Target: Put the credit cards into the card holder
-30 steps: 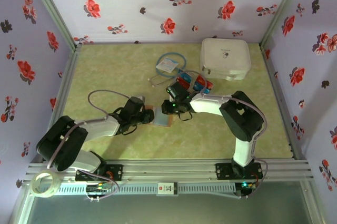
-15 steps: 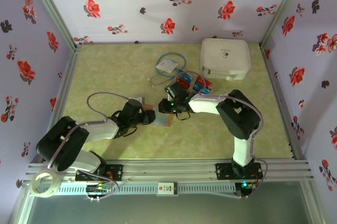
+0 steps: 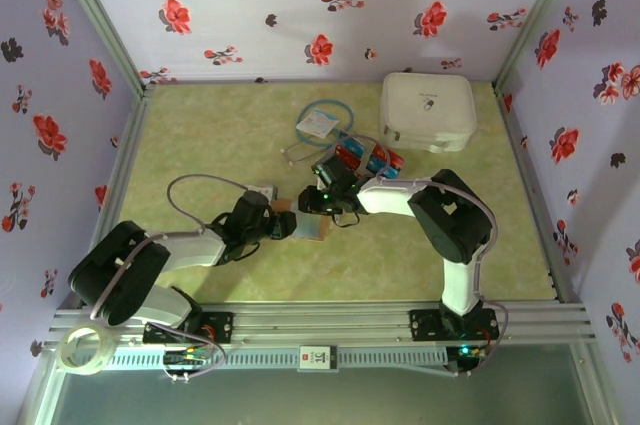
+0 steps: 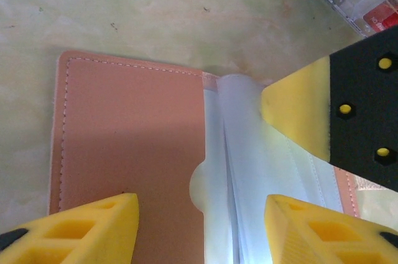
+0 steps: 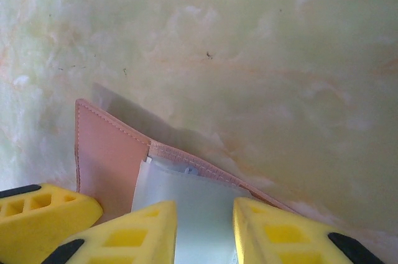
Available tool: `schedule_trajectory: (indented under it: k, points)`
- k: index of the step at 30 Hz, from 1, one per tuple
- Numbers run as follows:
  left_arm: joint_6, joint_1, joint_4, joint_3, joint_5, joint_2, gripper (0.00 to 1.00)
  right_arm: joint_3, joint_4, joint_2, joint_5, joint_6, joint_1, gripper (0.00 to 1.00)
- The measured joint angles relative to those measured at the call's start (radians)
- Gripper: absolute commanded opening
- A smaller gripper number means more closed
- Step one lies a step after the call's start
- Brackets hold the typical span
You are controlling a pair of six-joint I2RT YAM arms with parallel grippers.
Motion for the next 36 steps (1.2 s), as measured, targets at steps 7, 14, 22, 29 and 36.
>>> schedule_trajectory:
  k: [7,14,22,29,36]
  points:
    - [0.04,-0.017,0.007,0.024,-0.013,0.035,0.53,0.002,0.008,0.0,0.0,0.008,0.0,0.38]
    - [0.08,-0.045,-0.032,0.06,-0.075,0.067,0.44,0.006,0.011,0.002,0.0,0.014,0.0,0.45]
    - [0.092,-0.056,-0.035,0.071,-0.113,0.085,0.4,0.011,0.01,-0.003,-0.002,0.026,-0.005,0.56]
    - [0.092,-0.058,-0.017,0.074,-0.121,0.103,0.38,-0.005,-0.002,-0.069,0.01,0.034,-0.011,0.62]
    - [0.092,-0.061,0.009,0.079,-0.124,0.119,0.38,-0.061,-0.002,-0.134,0.041,0.039,-0.011,0.62]
